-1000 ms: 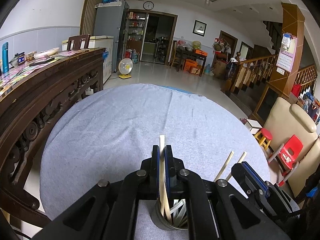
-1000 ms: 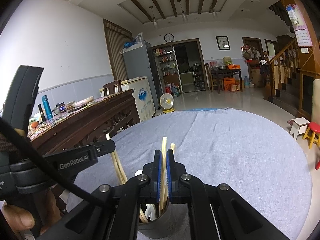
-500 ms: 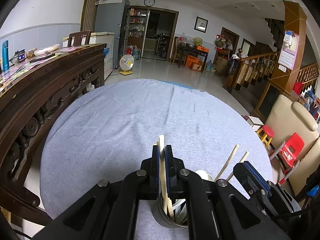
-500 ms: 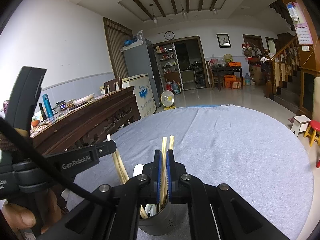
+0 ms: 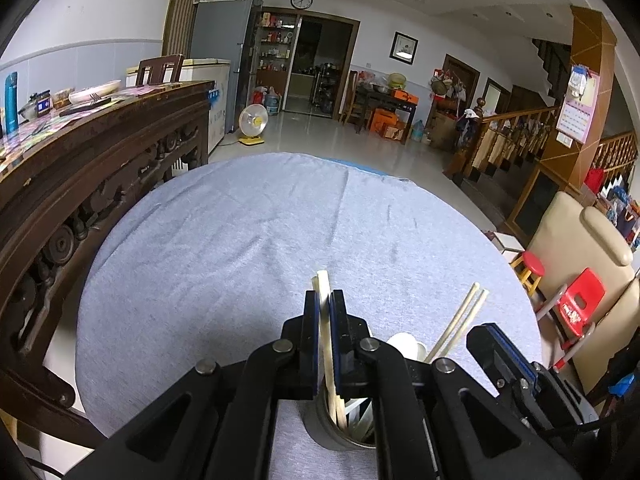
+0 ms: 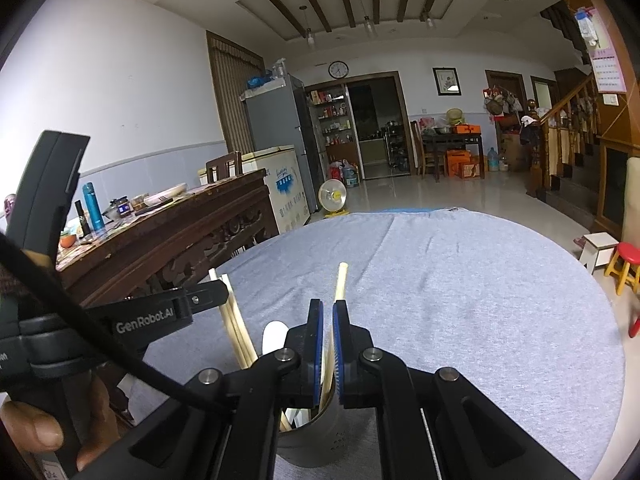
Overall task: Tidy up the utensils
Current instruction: 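Open both tools to release the chopsticks into the cup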
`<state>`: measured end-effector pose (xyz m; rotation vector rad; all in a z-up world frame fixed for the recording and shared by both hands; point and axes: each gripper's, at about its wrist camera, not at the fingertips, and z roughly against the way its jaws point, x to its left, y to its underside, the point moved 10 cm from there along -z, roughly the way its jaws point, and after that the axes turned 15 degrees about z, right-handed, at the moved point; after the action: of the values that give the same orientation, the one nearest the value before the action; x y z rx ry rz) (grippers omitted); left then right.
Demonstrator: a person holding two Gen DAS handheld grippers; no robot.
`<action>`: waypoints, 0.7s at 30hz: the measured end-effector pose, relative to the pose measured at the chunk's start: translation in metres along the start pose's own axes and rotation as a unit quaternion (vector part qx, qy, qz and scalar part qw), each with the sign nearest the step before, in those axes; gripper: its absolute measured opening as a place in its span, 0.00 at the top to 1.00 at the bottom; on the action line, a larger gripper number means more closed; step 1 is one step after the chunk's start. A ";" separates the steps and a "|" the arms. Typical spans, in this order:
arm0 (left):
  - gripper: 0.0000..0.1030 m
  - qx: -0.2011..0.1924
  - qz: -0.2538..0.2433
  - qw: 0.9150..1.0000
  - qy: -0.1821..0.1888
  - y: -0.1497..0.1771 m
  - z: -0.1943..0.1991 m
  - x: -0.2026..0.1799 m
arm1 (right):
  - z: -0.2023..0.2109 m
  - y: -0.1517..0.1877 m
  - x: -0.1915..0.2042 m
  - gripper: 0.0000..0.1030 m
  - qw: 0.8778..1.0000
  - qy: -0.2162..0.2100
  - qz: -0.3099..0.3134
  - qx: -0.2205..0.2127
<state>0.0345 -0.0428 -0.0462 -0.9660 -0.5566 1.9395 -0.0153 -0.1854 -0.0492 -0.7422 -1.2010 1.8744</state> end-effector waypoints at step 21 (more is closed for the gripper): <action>0.31 -0.017 0.060 0.996 -0.061 -0.020 0.028 0.047 | 0.060 -0.031 -0.012 0.14 0.998 0.041 0.017 -0.045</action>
<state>0.0074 0.0072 -0.0353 -0.9258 -0.6155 2.1117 -0.0478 -0.2157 0.0033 -0.8864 -1.2336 1.8092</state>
